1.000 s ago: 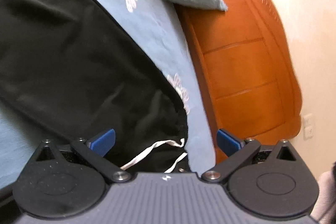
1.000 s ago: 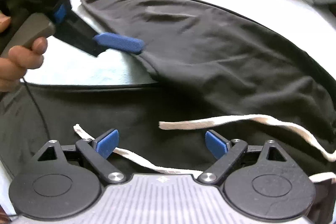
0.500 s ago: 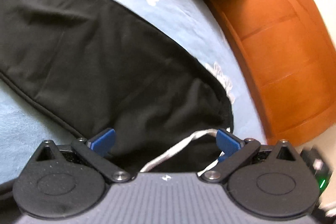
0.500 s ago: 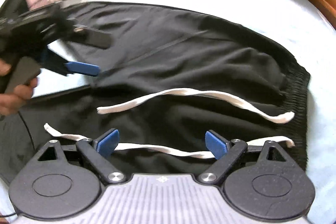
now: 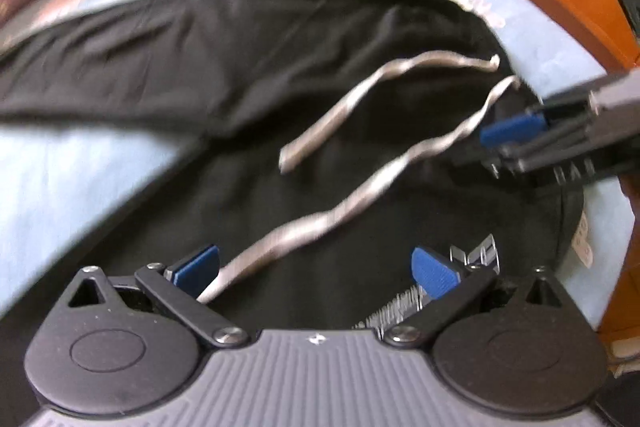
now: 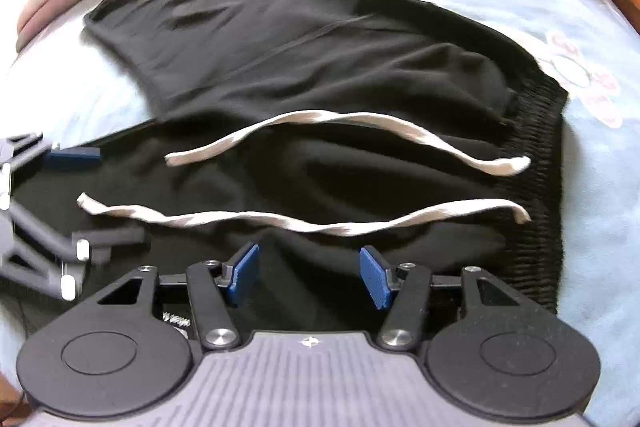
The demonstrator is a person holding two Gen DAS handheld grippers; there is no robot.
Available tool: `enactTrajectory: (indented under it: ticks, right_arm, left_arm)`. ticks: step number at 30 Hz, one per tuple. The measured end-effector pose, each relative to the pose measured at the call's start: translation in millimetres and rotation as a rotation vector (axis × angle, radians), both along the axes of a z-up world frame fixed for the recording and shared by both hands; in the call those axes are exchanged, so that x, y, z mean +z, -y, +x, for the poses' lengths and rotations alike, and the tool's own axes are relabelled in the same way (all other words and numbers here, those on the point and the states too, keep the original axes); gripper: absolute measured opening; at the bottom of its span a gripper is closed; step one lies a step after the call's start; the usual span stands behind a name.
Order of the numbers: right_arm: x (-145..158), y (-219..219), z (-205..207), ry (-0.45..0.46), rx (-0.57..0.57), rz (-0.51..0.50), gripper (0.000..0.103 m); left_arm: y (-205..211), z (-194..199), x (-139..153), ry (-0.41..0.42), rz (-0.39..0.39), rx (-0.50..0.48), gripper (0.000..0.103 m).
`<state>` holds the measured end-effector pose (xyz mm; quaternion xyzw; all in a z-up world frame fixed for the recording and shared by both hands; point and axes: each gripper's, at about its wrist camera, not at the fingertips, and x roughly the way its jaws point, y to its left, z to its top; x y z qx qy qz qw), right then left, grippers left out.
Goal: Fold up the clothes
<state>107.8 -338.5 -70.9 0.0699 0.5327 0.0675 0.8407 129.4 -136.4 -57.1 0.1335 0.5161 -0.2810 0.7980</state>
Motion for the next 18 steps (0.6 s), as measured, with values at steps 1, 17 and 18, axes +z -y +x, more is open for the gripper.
enactTrajectory:
  ticks: [1,17,18]
  right_arm:
    - [1.0,-5.2,0.8,0.000,0.017,0.007,0.062]
    - [-19.2,-106.4,16.9,-0.035,0.254,-0.024,0.065]
    - [-20.0,-108.8,14.6,-0.029,0.263,-0.034,0.066]
  left_arm:
    - [-6.8,-9.8,-0.3,-0.006,0.014,0.010,0.102]
    - [-75.6,-22.4,-31.6,-0.095,0.004,0.264,0.102]
    - [-75.6,-22.0,-31.6,-0.098,0.004,0.271,0.102]
